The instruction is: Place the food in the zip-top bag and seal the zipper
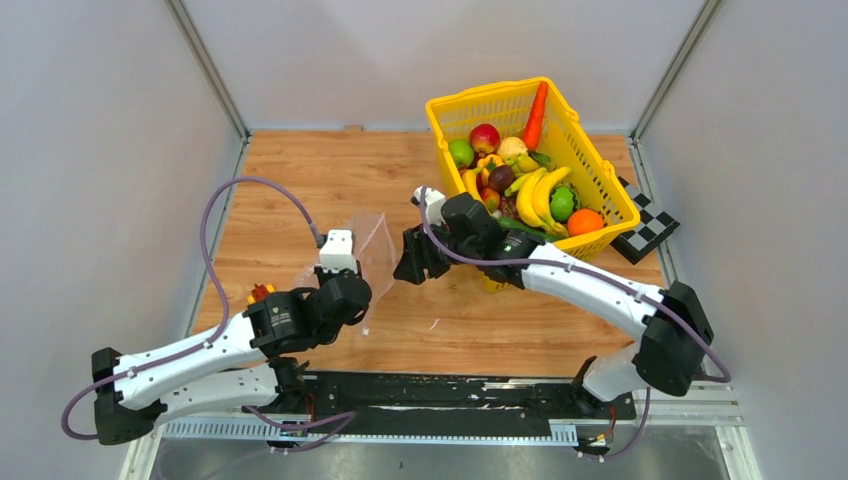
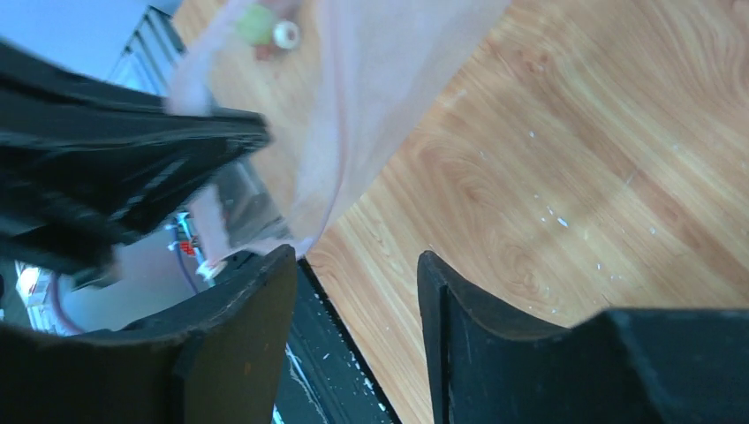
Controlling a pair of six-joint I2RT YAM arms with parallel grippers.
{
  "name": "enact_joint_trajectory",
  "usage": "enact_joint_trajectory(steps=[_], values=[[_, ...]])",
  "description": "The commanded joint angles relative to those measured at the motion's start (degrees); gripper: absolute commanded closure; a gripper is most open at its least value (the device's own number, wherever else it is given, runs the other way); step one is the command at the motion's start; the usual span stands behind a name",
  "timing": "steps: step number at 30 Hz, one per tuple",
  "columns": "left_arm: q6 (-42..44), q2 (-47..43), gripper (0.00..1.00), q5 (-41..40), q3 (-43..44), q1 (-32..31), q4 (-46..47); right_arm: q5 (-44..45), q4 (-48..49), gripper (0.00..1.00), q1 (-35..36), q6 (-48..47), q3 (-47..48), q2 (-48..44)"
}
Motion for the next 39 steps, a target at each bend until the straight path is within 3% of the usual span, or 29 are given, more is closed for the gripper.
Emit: enact_joint_trajectory(steps=[1,6,9,15,21,26,34,39], values=[[-0.2,0.8,1.00,-0.1,0.1,0.1,3.7,-4.0,-2.8,0.44,0.2,-5.5,4.9,-7.3],[1.2,1.7,1.00,2.1,-0.4,0.1,6.8,2.4,-7.9,0.41,0.2,-9.3,5.7,-13.4],[1.9,2.1,1.00,2.7,-0.2,0.2,7.7,11.5,-8.4,0.38,0.0,-12.1,5.0,-18.9],[2.7,2.0,1.00,4.5,-0.9,0.2,9.4,28.7,-14.2,0.45,-7.2,-16.6,7.6,-23.2],[3.7,1.9,1.00,6.2,-1.3,0.2,10.9,22.9,-15.5,0.40,-26.6,-17.2,7.0,-18.3],[4.9,2.3,1.00,7.8,-1.7,0.2,12.3,8.4,-12.9,0.33,-38.6,-16.2,4.9,-11.7],[6.3,3.4,1.00,9.9,-1.7,0.3,13.3,4.0,-7.1,0.31,-43.7,-18.7,4.0,-3.5],[6.9,3.5,1.00,10.3,-1.9,0.5,13.5,0.2,-9.0,0.44,-45.0,-18.4,5.3,1.7]])
